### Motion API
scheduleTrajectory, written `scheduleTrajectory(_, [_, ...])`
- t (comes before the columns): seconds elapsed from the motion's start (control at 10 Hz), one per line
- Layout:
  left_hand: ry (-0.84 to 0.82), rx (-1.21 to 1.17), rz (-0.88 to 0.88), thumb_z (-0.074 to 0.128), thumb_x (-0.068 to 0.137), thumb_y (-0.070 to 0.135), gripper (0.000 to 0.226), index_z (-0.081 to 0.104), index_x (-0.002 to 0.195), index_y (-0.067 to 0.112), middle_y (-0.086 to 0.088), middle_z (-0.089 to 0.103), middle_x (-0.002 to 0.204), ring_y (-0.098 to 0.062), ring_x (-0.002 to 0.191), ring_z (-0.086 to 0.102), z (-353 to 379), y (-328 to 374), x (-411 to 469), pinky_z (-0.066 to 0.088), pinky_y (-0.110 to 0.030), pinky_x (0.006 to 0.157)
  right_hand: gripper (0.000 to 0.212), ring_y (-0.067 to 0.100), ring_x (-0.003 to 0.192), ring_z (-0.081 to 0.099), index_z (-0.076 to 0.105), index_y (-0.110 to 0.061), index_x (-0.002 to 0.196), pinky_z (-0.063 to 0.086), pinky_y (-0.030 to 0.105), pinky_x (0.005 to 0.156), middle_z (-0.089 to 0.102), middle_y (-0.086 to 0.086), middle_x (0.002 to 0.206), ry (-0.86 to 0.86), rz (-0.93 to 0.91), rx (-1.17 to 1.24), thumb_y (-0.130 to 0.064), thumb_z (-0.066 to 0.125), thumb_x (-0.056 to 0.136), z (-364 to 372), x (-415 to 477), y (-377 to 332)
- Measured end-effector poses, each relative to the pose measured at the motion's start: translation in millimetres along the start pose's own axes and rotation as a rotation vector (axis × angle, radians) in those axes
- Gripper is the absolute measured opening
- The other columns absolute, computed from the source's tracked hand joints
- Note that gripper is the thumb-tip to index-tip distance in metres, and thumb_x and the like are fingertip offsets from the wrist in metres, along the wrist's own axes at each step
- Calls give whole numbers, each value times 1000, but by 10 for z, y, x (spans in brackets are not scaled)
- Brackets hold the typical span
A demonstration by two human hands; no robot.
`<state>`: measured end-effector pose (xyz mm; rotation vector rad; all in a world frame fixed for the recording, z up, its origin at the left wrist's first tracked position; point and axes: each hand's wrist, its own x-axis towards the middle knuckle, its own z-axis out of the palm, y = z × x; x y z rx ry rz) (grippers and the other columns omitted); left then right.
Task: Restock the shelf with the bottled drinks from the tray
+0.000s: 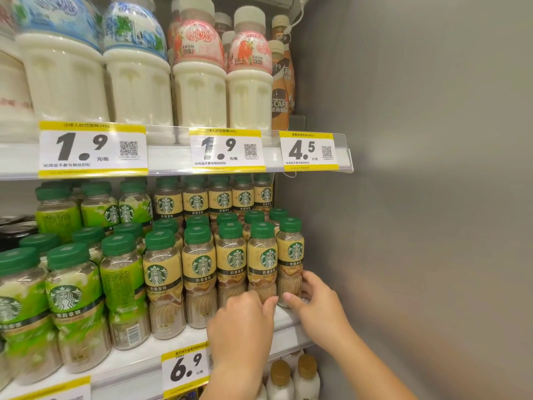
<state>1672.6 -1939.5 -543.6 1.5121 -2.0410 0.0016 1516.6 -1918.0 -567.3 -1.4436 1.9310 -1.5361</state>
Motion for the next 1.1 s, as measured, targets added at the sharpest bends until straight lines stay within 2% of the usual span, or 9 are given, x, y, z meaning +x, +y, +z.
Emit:
scheduleTrajectory(0.2, [18, 5, -3, 37, 91, 69, 50, 62, 87, 26, 3, 67, 89, -24, 84, 67, 44, -71, 83, 44, -32, 63, 15, -1, 92, 65, 60, -51, 88, 55, 36, 84, 71, -24, 93, 21, 33, -99, -46, 69, 78, 80, 66, 5])
scheduleTrajectory(0.3, [17, 11, 4, 39, 91, 68, 50, 64, 84, 25, 3, 66, 85, -23, 81, 68, 44, -62, 103, 42, -30, 60, 16, -1, 90, 65, 62, -54, 91, 56, 37, 83, 72, -25, 92, 38, 39, -115, -52, 66, 76, 112, 60, -3])
scheduleTrajectory(0.4, [12, 31, 8, 39, 91, 66, 51, 67, 84, 25, 3, 68, 84, -23, 81, 69, 56, -24, 117, 40, -30, 59, 15, -4, 89, 64, 62, -57, 90, 56, 35, 82, 71, -28, 91, 48, 40, -111, -53, 67, 76, 115, 44, -17])
scheduleTrajectory(0.5, [20, 56, 8, 39, 93, 64, 50, 69, 84, 24, 2, 69, 84, -23, 81, 69, 71, 8, 119, 39, -29, 58, 15, -2, 91, 64, 63, -50, 90, 56, 36, 84, 72, -24, 93, 58, 38, -89, -51, 70, 77, 110, 43, -10])
scheduleTrajectory(0.7, [58, 49, 24, 38, 92, 67, 52, 68, 82, 25, 3, 69, 83, -23, 79, 68, 123, 25, 103, 37, -30, 57, 13, -6, 89, 62, 60, -55, 85, 54, 29, 80, 70, -28, 91, 54, 34, -79, -51, 71, 78, 94, 42, 7])
scheduleTrajectory(0.9, [55, -40, 83, 41, 91, 67, 52, 63, 75, 22, 2, 67, 80, -26, 78, 67, 96, -43, 105, 41, -32, 60, 24, 2, 95, 64, 62, -45, 102, 56, 38, 87, 70, -22, 97, 25, 24, -100, -53, 67, 80, 69, 59, 25])
scheduleTrajectory(1.0, [80, -44, 207, 40, 93, 62, 47, 53, 69, 24, 6, 62, 72, -24, 73, 65, -7, -115, 19, 39, -31, 56, 54, 16, 119, 58, 47, -33, 136, 48, 42, 101, 63, -9, 130, -28, 53, -175, -54, 59, 88, 5, 11, -28])
scheduleTrajectory(1.1, [122, 17, 334, 36, 93, 62, 41, 53, 81, 26, 8, 58, 80, -18, 78, 61, -140, -249, -69, 37, -31, 56, 79, 22, 141, 37, 13, -26, 155, 37, 43, 111, 37, 1, 156, -68, -10, -326, -59, 48, 93, -72, -82, -85])
